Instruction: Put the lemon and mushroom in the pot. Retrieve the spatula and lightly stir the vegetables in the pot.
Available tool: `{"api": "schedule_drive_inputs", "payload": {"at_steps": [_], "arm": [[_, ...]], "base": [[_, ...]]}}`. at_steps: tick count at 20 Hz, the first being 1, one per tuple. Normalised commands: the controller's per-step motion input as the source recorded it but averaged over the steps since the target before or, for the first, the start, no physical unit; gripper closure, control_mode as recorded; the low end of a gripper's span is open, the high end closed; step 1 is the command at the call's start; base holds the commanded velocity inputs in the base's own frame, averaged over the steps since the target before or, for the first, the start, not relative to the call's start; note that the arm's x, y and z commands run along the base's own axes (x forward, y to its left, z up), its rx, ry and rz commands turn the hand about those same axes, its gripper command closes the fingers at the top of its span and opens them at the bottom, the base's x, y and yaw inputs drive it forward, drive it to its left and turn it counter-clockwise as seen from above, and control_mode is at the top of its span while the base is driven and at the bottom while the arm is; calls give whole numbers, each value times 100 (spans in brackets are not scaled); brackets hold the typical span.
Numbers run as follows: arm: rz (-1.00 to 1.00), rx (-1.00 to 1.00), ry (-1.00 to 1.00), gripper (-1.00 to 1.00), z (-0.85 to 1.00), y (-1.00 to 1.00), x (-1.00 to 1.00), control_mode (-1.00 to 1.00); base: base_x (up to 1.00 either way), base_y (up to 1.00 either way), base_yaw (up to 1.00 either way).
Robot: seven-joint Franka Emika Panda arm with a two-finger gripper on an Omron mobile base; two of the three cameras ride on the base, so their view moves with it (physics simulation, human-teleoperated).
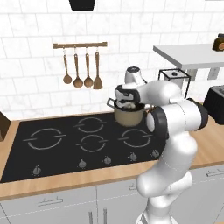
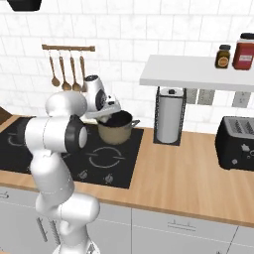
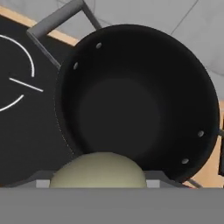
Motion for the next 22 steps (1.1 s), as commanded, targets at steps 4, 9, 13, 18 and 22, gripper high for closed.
{"api": "schedule_drive_inputs", "payload": {"at_steps": [4,9,13,18,22], "arm": [[0,-1,0,100,-29,0,79,-100],[-1,0,0,100,-15,-4,66,-100],[-4,0,1,100,-22,-23,63,-100],[-4,0,1,100,-41,-24,54,-100],[-3,0,1,100,-38,-24,46,-100]], "base": [[0,0,0],[0,0,0],[0,0,0],[0,0,0],[0,0,0]]}}
